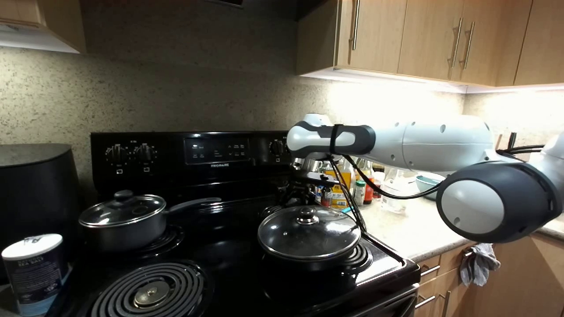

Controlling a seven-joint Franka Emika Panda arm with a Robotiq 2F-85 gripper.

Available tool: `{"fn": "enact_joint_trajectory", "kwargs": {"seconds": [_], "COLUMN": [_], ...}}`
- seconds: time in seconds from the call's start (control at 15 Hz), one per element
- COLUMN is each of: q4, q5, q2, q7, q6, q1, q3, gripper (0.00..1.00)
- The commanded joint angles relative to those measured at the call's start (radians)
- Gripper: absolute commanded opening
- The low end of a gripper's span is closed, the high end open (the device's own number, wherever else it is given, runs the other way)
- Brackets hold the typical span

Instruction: Move the pan forward

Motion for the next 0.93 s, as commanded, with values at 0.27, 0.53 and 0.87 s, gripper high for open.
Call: {"fn": "enact_joint_trajectory", "kwargs": {"seconds": [0.27, 0.53, 0.87], "q4": [-0.02, -0.002, 0.0], "q5": [-0.01, -0.024, -0.026], "q2": [-0.018, -0.018, -0.026], "q7": [-0.062, -0.044, -0.067], "q6": [-0.007, -0.071, -0.091], "q1": [-0.008, -0.046, -0.097], "q3": [-0.008, -0.05, -0.084], "gripper": [0.05, 0.0, 0.0]}}
